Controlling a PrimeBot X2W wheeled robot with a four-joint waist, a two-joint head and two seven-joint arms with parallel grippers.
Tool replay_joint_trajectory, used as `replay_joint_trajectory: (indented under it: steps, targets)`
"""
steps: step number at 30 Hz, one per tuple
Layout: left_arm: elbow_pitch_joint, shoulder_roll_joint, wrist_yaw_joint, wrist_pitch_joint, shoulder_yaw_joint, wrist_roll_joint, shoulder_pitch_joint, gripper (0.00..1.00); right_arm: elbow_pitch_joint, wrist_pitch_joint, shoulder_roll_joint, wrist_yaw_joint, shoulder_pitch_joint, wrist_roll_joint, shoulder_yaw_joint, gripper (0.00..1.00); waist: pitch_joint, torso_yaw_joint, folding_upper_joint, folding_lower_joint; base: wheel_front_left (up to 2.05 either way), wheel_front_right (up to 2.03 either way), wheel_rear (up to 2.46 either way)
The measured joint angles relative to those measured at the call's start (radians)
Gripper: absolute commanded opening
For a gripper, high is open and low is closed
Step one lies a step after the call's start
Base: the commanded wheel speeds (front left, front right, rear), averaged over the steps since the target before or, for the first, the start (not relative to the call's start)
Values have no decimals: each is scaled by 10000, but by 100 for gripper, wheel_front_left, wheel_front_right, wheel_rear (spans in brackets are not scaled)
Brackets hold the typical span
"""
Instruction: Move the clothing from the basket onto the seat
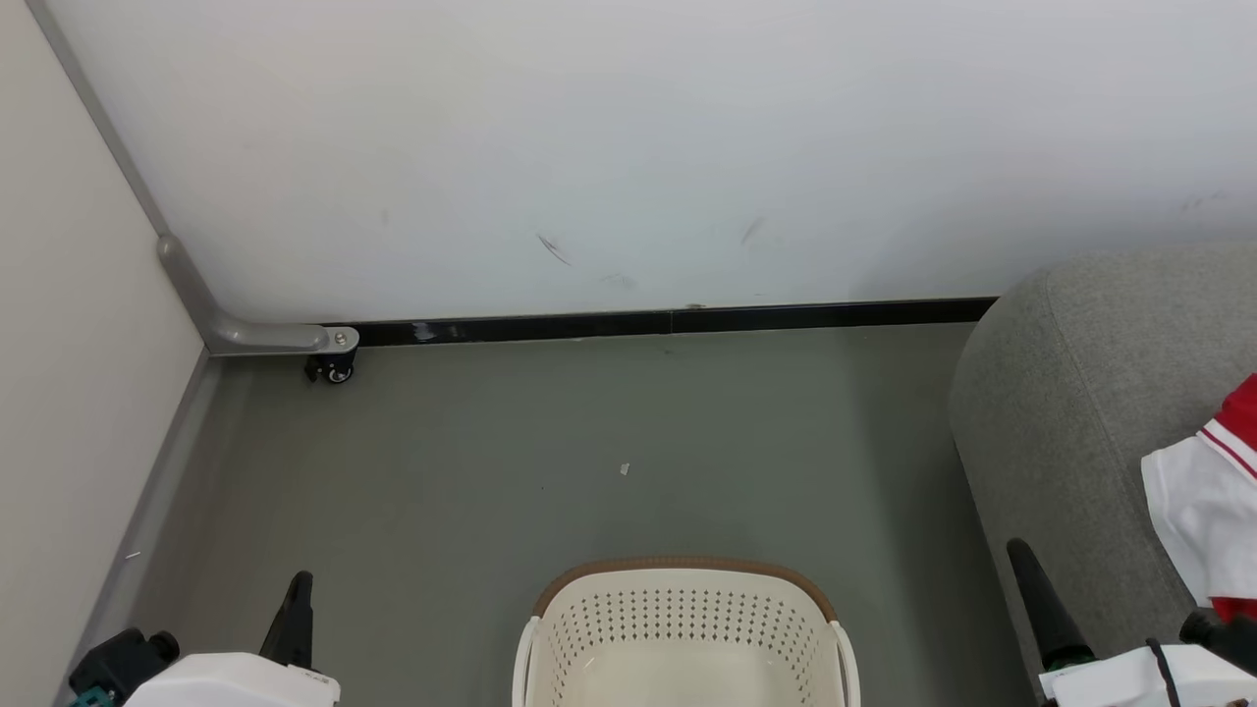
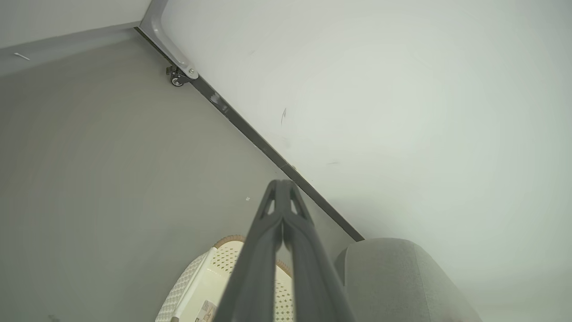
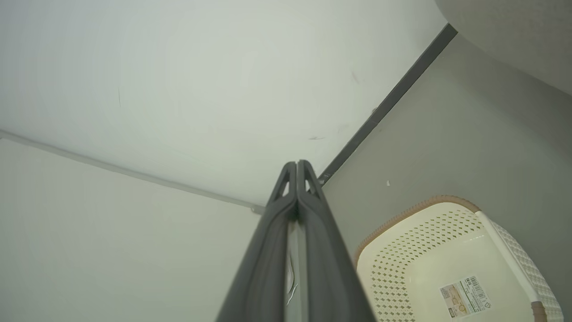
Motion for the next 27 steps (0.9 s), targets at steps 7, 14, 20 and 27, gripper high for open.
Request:
replay_joint_trajectory:
  steps: [7,14,20,27]
  targets:
    - [-31,-48,-293,188,240,-857,-1,0,242,174,-82,0,-249,1070,-12,0,82,-23,0,-41,0,0,0]
    - [-69,-82,-481,460,479,-1791,-4,0,380,347,-180,0,-416,2109,-36,0,143,-47,0,-54,0,0,0]
    - [-107,-128,-625,598,663,-2428,-9,0,558,437,-211,0,-601,2853,-48,0,174,-64,0,-57,0,0,0]
    - [-148,-236,-878,853,913,-3279,-25,0,667,646,-274,0,-815,3889,-79,0,207,-87,0,-59,0,0,0]
